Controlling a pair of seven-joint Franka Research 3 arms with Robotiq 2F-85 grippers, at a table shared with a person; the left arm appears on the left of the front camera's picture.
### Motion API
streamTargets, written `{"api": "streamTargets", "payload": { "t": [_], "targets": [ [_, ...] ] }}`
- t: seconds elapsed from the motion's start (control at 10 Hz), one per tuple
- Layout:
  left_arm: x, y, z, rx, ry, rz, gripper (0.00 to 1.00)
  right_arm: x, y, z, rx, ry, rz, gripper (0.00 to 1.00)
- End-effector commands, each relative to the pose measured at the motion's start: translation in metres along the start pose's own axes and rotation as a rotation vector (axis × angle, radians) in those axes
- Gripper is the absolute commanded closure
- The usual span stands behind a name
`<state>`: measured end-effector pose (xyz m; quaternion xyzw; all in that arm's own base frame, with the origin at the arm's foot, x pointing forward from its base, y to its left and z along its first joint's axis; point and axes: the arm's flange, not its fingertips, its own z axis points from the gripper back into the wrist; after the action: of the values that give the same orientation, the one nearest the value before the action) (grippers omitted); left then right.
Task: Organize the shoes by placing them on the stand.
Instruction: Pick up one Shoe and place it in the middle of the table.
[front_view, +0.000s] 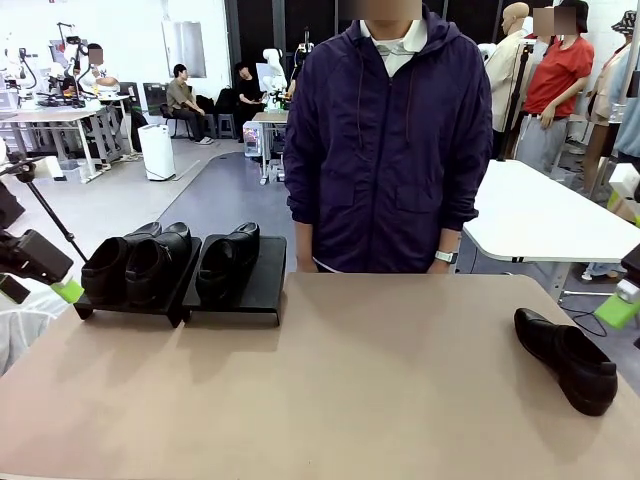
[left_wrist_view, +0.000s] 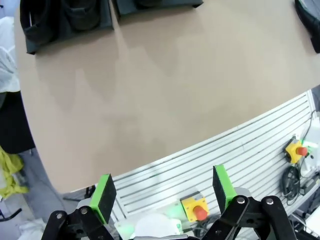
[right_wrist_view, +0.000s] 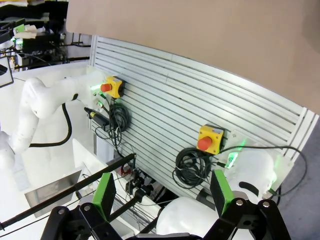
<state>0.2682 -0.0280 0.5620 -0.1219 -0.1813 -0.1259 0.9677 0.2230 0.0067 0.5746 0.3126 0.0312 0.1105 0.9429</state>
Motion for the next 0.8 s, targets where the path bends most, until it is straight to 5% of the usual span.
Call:
{"api": "streamTargets", "payload": {
  "t": [0.0,0.5,0.7],
  "targets": [
    [0.000,0.004,0.000,-0.023,0.002,-0.015,0.00,0.001,0.003,0.002,0.017,-0.004,0.005,0.00],
    [0.000,0.004,0.000,-0.023,0.002,-0.015,0.00,0.000,0.000,0.000,0.000,0.000,0.000,0.00],
    [0.000,0.004,0.000,-0.023,0.002,-0.015,0.00,0.044,0.032,-0.044,-0.541,0.354,-0.179,0.00]
  ]
}}
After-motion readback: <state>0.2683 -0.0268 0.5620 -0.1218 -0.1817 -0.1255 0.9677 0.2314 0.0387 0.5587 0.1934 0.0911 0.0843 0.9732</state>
